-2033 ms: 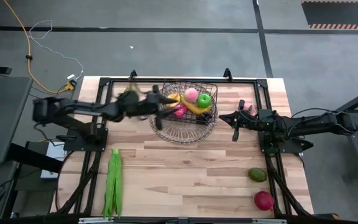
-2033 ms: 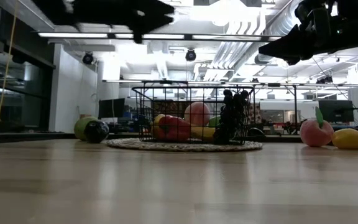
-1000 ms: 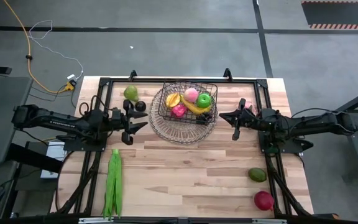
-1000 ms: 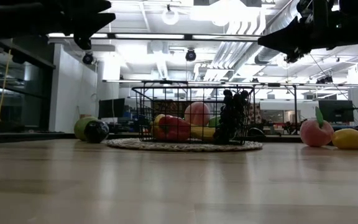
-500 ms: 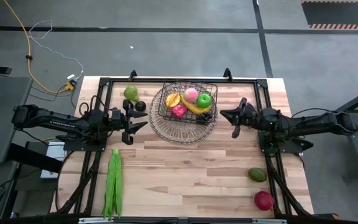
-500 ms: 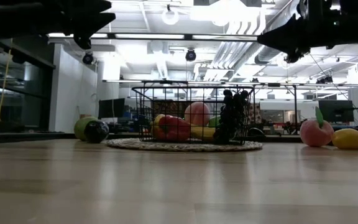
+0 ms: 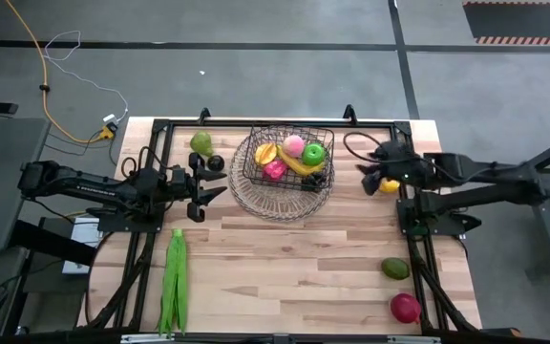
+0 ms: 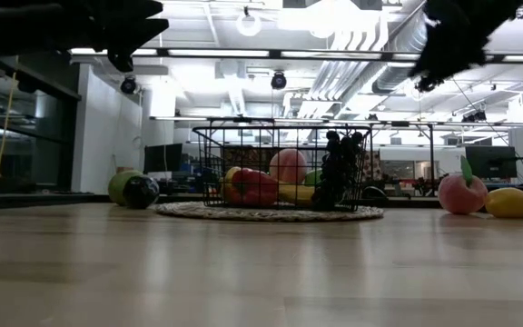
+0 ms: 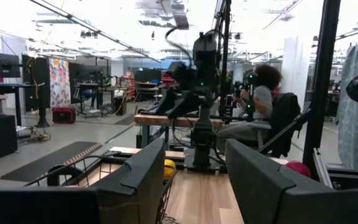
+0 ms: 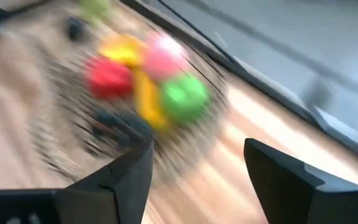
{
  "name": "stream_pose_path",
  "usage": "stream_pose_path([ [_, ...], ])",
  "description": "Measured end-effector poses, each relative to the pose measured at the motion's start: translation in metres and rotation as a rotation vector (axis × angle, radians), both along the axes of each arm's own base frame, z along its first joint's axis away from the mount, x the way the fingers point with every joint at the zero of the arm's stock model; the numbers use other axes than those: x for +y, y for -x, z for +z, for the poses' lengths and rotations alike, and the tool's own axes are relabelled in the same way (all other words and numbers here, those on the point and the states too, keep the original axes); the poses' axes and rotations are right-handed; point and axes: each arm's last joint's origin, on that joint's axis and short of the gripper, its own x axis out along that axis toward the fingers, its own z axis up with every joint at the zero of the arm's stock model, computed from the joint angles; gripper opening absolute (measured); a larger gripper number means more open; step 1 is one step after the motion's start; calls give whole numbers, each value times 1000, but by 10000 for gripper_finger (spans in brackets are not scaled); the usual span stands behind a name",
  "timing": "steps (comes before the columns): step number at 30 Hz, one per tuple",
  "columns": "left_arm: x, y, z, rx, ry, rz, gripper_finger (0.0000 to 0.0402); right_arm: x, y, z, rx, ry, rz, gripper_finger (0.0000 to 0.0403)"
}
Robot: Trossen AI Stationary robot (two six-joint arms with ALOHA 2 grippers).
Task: Build produce basket
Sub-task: Put the lemon into the wire basket
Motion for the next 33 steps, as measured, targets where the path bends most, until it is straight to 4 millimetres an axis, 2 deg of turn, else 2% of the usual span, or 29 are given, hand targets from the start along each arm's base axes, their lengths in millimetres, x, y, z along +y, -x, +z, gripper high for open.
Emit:
stream_pose_path([
  [4,0,0,0,0,0,1,158,-3,13,3,130,-159,-253,245],
  [9,0,0,0,0,0,0,158,-8,17,-18,292,-278,-439,245],
  [15,0,0,0,4,-15,4,158,-16,16,-57,489,-419,-466,244],
  [17,0,0,0,4,-16,4,158,-20,9,-59,445,-421,-440,243],
  [21,0,0,0,2,-16,4,158,-25,4,-64,469,-460,-462,242],
  [25,0,0,0,2,-15,4,158,-33,1,-71,531,-472,-516,242],
  [33,0,0,0,4,-15,4,158,-46,-12,-92,714,-523,-516,242],
])
